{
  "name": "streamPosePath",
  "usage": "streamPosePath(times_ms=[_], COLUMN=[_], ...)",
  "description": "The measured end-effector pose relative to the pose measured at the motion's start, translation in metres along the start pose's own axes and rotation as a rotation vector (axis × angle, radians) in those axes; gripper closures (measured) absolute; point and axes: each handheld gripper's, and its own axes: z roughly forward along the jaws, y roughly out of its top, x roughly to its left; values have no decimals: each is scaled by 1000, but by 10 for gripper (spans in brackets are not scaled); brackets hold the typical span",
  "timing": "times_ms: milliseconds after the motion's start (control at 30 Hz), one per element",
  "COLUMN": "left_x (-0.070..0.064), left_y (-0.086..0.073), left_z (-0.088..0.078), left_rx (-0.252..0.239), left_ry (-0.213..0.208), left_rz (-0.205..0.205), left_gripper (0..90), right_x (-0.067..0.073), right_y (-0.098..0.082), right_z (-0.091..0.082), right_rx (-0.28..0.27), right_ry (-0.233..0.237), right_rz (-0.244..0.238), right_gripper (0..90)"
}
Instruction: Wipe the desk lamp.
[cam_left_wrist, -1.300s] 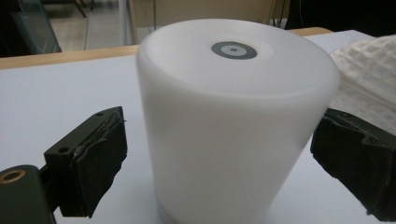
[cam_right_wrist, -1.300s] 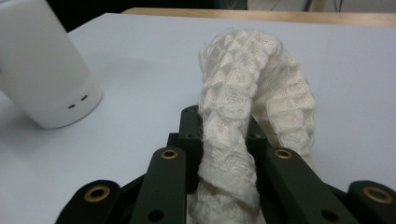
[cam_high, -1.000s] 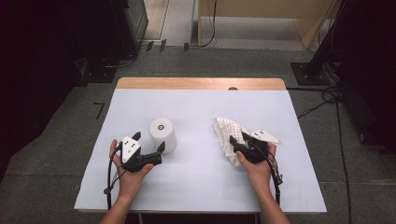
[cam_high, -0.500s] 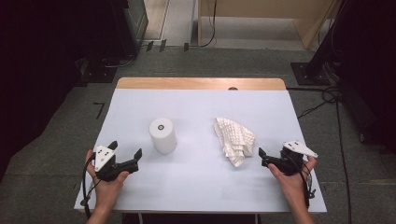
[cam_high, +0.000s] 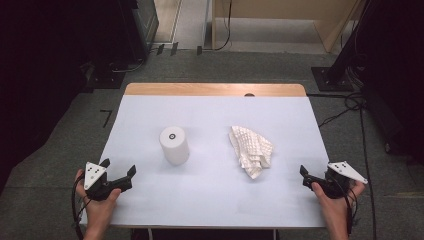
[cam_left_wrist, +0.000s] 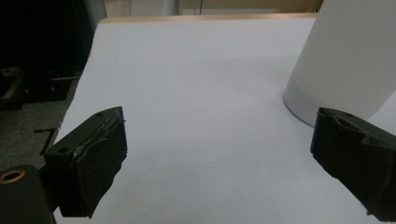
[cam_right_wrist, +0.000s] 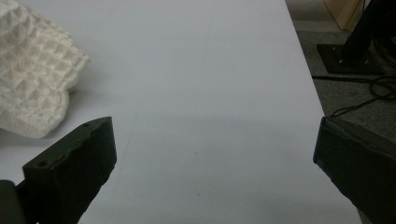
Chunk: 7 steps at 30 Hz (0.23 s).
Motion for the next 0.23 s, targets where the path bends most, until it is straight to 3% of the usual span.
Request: streamPosePath(times_ms=[233], left_x=[-4], left_y=[0], left_z=[3], left_rx=[12], left_ry=[-3], left_rz=[20], left_gripper=[40], right_x=[-4], right_y=[0], right_z=[2], right_rx=[8], right_ry=[1], right_rz=[24], right_gripper=[0])
